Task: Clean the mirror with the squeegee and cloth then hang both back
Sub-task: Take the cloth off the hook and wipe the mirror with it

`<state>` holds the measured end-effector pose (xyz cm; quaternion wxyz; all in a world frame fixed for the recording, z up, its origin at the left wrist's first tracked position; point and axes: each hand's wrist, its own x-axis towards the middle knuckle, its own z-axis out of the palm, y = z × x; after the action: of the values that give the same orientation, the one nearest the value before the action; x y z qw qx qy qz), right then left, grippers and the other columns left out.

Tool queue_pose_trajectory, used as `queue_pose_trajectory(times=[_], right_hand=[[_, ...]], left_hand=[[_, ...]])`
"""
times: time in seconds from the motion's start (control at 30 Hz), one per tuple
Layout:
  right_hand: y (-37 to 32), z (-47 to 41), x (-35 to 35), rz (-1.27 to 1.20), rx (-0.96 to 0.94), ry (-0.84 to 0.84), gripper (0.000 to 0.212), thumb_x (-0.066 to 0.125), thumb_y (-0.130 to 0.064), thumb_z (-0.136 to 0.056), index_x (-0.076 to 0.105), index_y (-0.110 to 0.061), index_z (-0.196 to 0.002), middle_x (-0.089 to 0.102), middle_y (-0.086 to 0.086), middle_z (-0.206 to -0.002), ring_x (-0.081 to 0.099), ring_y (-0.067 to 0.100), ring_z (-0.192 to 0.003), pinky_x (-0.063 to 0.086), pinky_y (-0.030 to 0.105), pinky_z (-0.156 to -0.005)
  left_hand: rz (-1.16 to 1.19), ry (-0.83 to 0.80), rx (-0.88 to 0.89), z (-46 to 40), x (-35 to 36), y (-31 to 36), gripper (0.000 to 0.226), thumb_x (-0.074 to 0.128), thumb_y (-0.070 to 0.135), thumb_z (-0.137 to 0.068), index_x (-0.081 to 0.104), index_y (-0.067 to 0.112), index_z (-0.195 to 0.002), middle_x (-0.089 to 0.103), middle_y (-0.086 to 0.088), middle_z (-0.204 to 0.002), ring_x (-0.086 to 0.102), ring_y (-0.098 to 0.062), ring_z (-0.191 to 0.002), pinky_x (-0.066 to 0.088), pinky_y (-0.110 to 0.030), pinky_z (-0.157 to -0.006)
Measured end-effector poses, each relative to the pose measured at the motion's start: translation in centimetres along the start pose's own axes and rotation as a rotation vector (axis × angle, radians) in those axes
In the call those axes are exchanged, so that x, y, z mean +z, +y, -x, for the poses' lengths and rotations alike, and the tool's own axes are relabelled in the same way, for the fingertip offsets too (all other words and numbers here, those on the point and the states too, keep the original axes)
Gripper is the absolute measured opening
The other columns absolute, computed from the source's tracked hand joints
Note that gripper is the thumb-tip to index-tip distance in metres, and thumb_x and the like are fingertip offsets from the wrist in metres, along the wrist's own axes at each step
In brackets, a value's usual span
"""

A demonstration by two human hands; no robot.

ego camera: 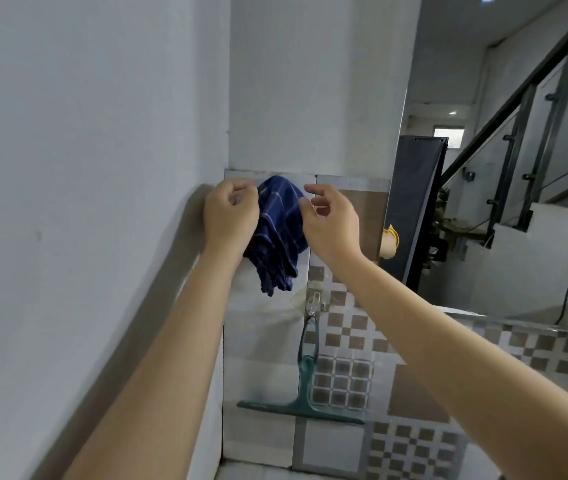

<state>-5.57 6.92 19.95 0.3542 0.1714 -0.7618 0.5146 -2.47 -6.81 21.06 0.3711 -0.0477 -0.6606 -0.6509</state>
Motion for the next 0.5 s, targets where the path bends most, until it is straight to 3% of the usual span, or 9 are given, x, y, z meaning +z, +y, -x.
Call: queue_pose_trajectory(times=[0.17,0.3,0.4,0.5], right_hand=[[-0.7,-1.2,0.7,-0.074,0.06,-0.05,0.025,0.059,-0.031,-0.093,0.061,-0.025,-0.117,0.067,-0.001,-0.096,0.061,0.009,-0.08,0.054,0.027,-0.069],[-0.7,-1.7,1.0,-0.117,0.11,-0.105,0.015,0.064,-0.031,-0.088,0.065,-0.032,-0.103,0.072,0.004,-0.086,0.069,0.021,-0.079,0.061,0.038,-0.071],[-1.0,-2.2,0.6,-0.114,0.104,-0.128,0.013,0.065,-0.027,-0.088,0.065,-0.036,-0.098,0.07,0.002,-0.087,0.068,0.02,-0.081,0.06,0.038,-0.073],[-1.5,-2.4,-0.2,-0.166,0.083,-0.186,0.017,0.064,-0.015,-0.09,0.069,-0.027,-0.101,0.067,-0.003,-0.091,0.063,0.015,-0.086,0.057,0.03,-0.078]], left_hand=[[-0.091,-0.208,-0.108,-1.5,0.5,0.4,0.021,0.05,0.028,-0.089,0.067,0.016,-0.095,0.065,-0.006,-0.082,0.059,-0.019,-0.072,0.049,-0.029,-0.065],[-0.148,-0.256,-0.125,-2.4,0.4,0.4,0.027,0.048,0.028,-0.091,0.065,0.007,-0.092,0.06,-0.01,-0.076,0.054,-0.021,-0.069,0.045,-0.03,-0.064],[-0.129,-0.272,-0.13,-2.7,0.2,0.5,0.021,0.049,0.021,-0.092,0.066,0.018,-0.079,0.064,-0.005,-0.073,0.057,-0.018,-0.065,0.048,-0.024,-0.059],[-0.062,-0.307,-0.15,-2.8,0.0,0.4,0.02,0.051,0.016,-0.092,0.066,0.02,-0.079,0.068,-0.002,-0.079,0.061,-0.016,-0.07,0.05,-0.021,-0.059]])
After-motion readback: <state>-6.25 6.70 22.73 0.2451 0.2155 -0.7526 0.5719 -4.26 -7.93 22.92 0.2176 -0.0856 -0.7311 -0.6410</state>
